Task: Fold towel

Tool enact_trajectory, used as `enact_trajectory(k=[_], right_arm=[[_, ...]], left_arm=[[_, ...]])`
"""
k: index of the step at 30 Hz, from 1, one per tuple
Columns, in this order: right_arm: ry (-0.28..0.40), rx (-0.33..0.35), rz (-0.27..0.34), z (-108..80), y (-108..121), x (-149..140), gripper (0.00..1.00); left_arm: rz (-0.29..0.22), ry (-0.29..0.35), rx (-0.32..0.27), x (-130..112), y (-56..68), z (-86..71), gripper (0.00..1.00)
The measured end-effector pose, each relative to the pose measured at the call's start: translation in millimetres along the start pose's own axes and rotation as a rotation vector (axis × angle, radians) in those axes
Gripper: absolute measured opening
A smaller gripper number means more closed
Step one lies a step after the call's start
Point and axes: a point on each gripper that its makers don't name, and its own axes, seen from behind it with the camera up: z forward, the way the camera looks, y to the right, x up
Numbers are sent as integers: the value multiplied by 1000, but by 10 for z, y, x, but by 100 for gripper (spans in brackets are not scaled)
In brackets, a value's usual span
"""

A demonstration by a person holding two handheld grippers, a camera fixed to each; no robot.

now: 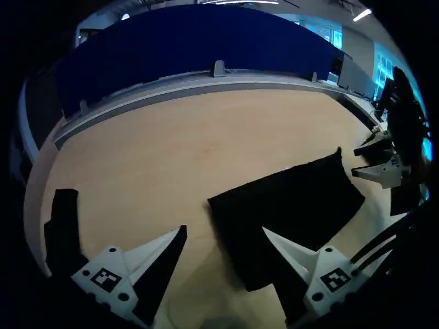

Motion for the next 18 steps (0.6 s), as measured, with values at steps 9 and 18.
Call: enact_trajectory(k=[9,18], right_arm=[[17,-1,34,-87,20,18,100],[8,-2,19,-276,-49,-153,100]], left_arm=[[-11,2,-10,-3,15,-59,91],[-18,-1,-21,-110,92,-254,91]])
